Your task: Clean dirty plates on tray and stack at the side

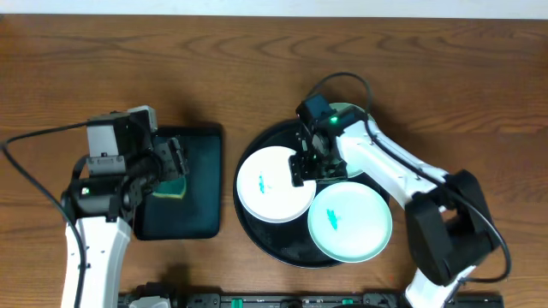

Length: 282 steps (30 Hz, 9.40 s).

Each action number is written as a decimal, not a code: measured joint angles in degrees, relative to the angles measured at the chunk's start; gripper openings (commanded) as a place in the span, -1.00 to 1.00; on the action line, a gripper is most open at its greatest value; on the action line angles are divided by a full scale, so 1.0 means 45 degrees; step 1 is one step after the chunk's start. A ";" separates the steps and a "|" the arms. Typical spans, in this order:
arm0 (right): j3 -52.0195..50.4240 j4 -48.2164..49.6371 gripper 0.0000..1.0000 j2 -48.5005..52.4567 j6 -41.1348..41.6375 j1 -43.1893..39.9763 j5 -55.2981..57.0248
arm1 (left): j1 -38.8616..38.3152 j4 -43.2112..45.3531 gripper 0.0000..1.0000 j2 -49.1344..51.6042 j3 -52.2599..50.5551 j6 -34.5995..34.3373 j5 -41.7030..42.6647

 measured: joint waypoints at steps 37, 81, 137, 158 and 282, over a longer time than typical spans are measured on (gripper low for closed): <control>-0.1613 0.2157 -0.98 0.0058 0.1384 -0.0010 0.0826 | 0.0000 -0.0199 0.06 0.1996 0.0000 -0.0097 -0.0967; -0.1598 0.1792 -0.98 0.0058 0.1370 -0.0010 0.0704 | 0.0107 0.1826 -0.86 0.7509 0.0000 -0.0427 -0.2487; -0.1598 0.1792 -0.98 0.0058 0.1326 -0.0010 0.0593 | 0.0063 -0.0539 -0.86 0.1137 0.0010 -0.0787 -0.1724; -0.1598 0.1802 -0.98 0.0058 0.1073 -0.0010 0.0588 | -0.0019 0.2744 -0.85 0.0607 0.0010 0.0253 -0.2059; -0.1598 0.1812 -0.98 0.0058 0.1044 0.0073 -0.0262 | -0.7582 0.1778 -0.86 0.8670 0.1700 -0.6402 -0.1894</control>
